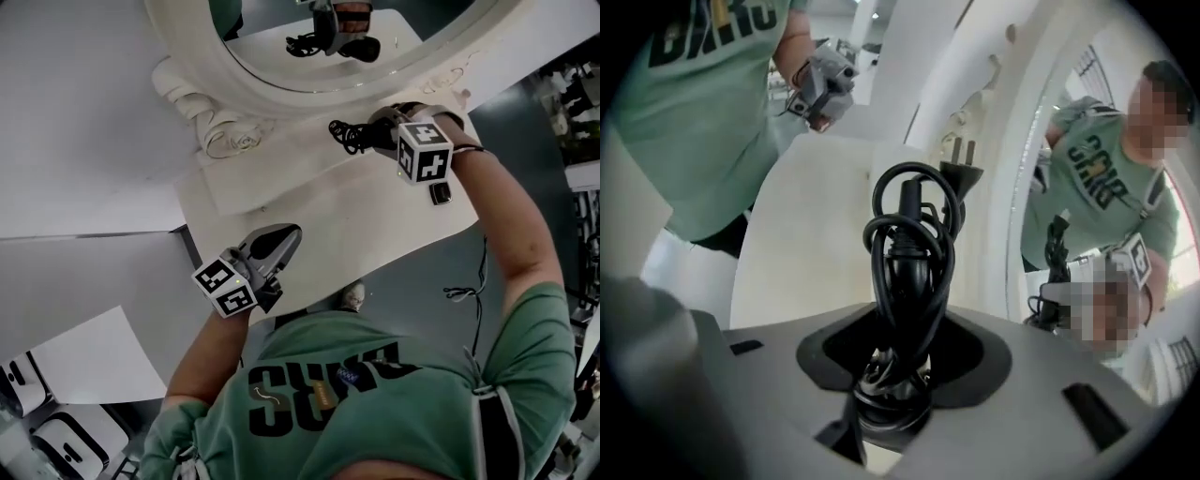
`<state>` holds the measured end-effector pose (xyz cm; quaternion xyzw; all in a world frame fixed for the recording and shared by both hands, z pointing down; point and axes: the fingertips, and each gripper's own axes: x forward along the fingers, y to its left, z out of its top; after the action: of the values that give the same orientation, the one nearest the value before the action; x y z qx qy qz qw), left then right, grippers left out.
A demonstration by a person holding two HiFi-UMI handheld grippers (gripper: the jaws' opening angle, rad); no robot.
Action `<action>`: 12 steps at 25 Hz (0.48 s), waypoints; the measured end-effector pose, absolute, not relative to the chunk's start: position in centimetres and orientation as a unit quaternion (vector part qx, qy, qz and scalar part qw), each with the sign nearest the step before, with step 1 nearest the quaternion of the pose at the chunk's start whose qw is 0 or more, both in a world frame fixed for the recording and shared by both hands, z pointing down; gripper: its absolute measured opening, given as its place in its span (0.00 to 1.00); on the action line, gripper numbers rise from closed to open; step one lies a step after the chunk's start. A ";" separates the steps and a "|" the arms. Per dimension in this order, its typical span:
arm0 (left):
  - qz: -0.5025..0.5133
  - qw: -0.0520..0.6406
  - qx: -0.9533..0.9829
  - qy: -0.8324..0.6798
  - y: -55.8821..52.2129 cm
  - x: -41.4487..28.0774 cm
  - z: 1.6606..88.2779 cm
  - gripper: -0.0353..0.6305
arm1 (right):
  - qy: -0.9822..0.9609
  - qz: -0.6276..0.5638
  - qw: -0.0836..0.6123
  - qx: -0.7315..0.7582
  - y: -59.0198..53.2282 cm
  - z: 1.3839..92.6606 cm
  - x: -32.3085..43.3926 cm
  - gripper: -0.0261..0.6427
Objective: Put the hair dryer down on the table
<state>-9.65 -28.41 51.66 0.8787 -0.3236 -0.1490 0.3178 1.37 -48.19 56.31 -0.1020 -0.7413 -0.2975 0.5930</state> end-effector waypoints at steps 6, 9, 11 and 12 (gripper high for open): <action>-0.150 0.325 0.876 -0.325 -28.5 -10.2 53.1 0.07 | -0.674 -0.340 0.637 -0.159 -49.3 59.4 0.0 0.27; -0.152 0.327 0.874 -0.324 -28.5 -10.5 53.6 0.07 | -0.660 -0.340 0.648 -0.170 -49.6 60.6 -0.6 0.27; -0.154 0.330 0.873 -0.325 -28.6 -10.7 53.9 0.07 | -0.652 -0.338 0.656 -0.176 -49.6 61.2 -0.9 0.27; -0.155 0.331 0.872 -0.326 -28.6 -10.8 54.0 0.07 | -0.648 -0.338 0.658 -0.179 -49.5 61.5 -1.0 0.27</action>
<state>-10.79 -28.60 54.01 0.8720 -0.3259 -0.1550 0.3307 -1.01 -49.55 61.47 -0.1795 -0.6483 -0.3380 0.6582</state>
